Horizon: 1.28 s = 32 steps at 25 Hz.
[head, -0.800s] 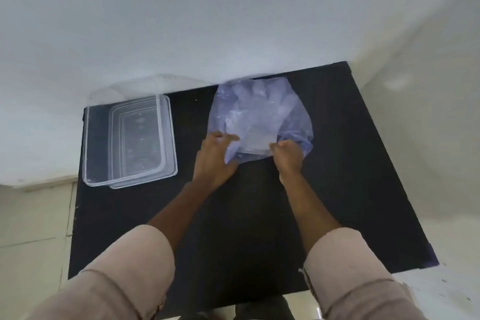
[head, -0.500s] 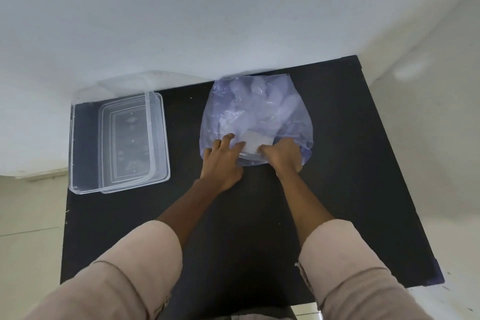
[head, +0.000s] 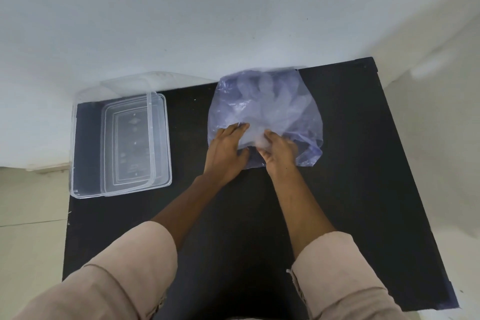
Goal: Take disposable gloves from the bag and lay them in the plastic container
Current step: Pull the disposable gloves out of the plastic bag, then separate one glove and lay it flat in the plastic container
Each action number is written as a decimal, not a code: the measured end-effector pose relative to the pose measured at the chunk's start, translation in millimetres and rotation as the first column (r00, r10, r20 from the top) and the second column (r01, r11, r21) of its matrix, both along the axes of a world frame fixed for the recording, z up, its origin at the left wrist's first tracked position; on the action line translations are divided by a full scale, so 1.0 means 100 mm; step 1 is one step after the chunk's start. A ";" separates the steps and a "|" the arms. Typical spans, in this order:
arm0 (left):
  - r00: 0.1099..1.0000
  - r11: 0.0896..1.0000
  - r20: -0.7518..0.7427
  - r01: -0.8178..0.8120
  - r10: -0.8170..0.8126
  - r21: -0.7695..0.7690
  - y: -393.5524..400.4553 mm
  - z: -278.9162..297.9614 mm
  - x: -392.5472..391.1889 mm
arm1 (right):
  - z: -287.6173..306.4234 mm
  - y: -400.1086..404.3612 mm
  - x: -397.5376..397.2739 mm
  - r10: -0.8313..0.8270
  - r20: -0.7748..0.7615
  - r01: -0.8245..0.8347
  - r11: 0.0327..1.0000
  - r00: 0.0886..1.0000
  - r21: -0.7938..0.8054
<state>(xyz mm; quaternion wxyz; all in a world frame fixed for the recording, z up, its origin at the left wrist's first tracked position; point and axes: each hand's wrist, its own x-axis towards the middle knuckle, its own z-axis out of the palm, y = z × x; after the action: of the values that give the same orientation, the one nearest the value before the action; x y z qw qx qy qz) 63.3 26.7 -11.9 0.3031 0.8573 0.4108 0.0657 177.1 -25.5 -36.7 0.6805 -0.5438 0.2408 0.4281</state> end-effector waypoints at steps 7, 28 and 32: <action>0.994 0.999 -0.107 -0.032 0.030 -0.019 0.08 -0.05 -0.01 | 0.02 -0.96 -0.09 0.418 0.184 -0.385 0.904 0.890 -0.188; 0.852 0.589 -0.311 -0.517 0.421 -0.621 -1.50 -0.20 -2.53 | -0.16 -2.41 -2.28 0.659 0.128 -0.472 0.647 0.741 -0.599; 0.852 0.513 -0.464 -0.518 0.241 -0.684 -1.55 -0.12 -2.61 | -0.18 -2.48 -2.33 0.857 0.223 -0.400 0.428 0.464 -0.810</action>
<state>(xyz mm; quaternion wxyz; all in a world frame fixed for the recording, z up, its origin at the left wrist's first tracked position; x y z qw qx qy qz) -197.4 -128.3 -24.2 0.5580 0.5192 0.6181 -0.1924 -55.8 -273.8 -54.6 0.2453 -0.8996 -0.1019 0.3468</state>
